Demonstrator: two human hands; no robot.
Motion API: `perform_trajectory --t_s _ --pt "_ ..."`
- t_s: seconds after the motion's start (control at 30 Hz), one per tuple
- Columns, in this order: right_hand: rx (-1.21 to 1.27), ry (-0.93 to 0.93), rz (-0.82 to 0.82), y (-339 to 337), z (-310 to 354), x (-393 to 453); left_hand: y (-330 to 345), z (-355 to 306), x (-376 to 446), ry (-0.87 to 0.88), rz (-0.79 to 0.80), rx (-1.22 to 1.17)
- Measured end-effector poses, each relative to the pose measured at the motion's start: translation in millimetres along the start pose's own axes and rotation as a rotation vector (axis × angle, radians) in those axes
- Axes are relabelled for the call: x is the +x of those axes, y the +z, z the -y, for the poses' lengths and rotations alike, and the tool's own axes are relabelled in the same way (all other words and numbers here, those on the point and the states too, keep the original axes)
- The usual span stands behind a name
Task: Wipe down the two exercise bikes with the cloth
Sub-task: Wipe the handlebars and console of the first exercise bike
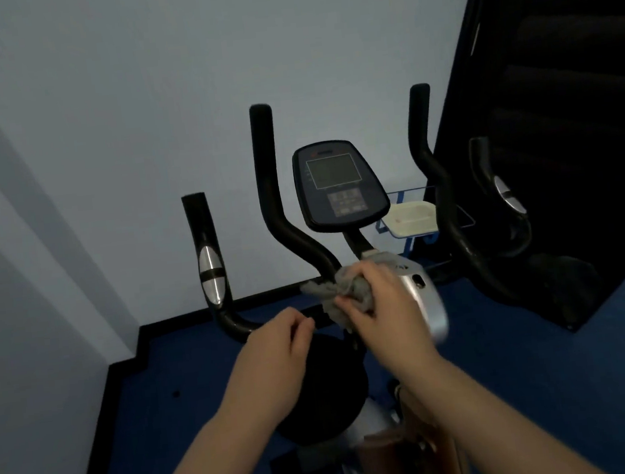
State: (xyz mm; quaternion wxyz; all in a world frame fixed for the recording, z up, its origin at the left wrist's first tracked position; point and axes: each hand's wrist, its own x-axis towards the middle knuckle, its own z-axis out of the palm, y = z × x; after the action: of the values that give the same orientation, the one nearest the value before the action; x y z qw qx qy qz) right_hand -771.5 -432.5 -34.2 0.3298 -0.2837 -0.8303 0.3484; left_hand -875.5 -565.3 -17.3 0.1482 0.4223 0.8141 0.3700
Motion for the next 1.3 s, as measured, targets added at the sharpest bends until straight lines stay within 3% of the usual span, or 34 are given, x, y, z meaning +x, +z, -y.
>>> perform_trajectory --t_s 0.1,0.2,0.33,0.37,0.47,0.67,0.77,0.93,1.07,1.2,1.3 --pt "0.166 0.060 0.065 -10 -10 -33 1 0 0 -0.016 -0.022 0.006" --pt "0.149 0.073 0.178 -28 -11 -32 1 1 -2 -0.034 -0.050 -0.024" --pt "-0.085 -0.019 -0.199 -41 -8 13 1 2 -1 -0.065 -0.049 -0.065" --pt "-0.204 -0.037 -0.227 -39 -10 21 1 2 -1 -0.071 -0.046 -0.070" --pt "-0.375 -0.121 -0.126 -16 -20 16 0 2 -1 -0.080 -0.040 -0.087" --pt "-0.221 -0.153 -0.212 -18 -14 -16 3 5 -1 -0.083 -0.048 -0.101" --pt "-0.238 -0.065 -0.092 -25 -13 14 2 4 0 -0.082 -0.039 -0.100" --pt "-0.249 0.033 -0.105 -10 1 10 0 4 0 -0.078 -0.039 -0.103" --pt "-0.369 -0.123 -0.121 -24 -6 -12 1 4 0 -0.072 -0.040 -0.108" --pt "-0.455 -0.168 -0.016 -18 -30 24 1 3 2 -0.067 -0.035 -0.081" --pt "-0.440 -0.150 -0.055 -7 -28 22 0 3 2 -0.067 -0.041 -0.072"
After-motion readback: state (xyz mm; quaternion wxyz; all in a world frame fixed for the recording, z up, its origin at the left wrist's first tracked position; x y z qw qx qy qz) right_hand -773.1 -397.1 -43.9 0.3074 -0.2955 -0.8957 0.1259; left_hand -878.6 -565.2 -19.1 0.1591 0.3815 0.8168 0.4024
